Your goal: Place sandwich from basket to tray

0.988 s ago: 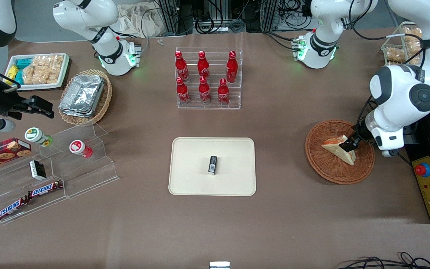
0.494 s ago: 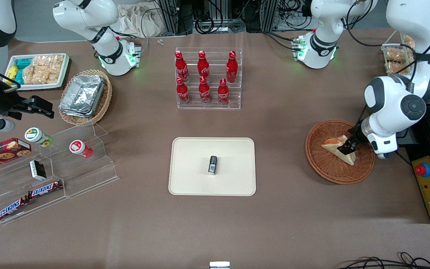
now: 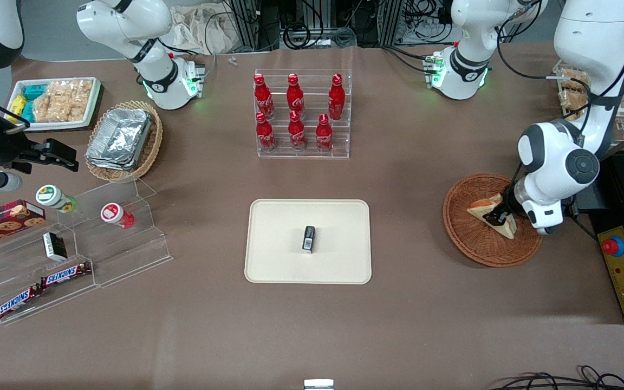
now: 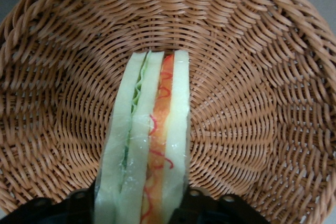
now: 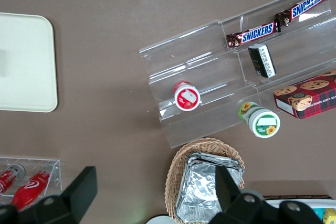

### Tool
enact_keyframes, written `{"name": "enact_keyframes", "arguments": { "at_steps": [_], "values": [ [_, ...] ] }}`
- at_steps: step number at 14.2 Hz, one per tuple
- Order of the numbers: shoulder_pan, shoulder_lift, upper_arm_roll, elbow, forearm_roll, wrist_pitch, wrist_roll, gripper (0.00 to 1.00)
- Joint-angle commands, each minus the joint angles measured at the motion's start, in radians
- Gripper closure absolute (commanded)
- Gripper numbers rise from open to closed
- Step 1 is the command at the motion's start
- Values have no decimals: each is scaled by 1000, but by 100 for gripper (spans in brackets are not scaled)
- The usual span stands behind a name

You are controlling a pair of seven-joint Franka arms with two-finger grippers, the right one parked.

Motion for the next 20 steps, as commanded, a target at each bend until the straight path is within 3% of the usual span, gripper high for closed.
{"name": "enact_keyframes", "arguments": {
  "at_steps": [1,4,7,10,14,18,20],
  "values": [
    [8,-68,-10,-17,12,12,-2,100],
    [8,-197,-11,59,8,-218,126,100],
    [-10,-196,-33,333,3,-609,230,100],
    [-25,-190,-102,507,-6,-776,335,100],
    [-39,-164,-259,562,-26,-816,566,100],
    [-79,-12,-447,662,-11,-721,457,100],
    [-172,77,-449,668,44,-616,366,100]
  ]
}}
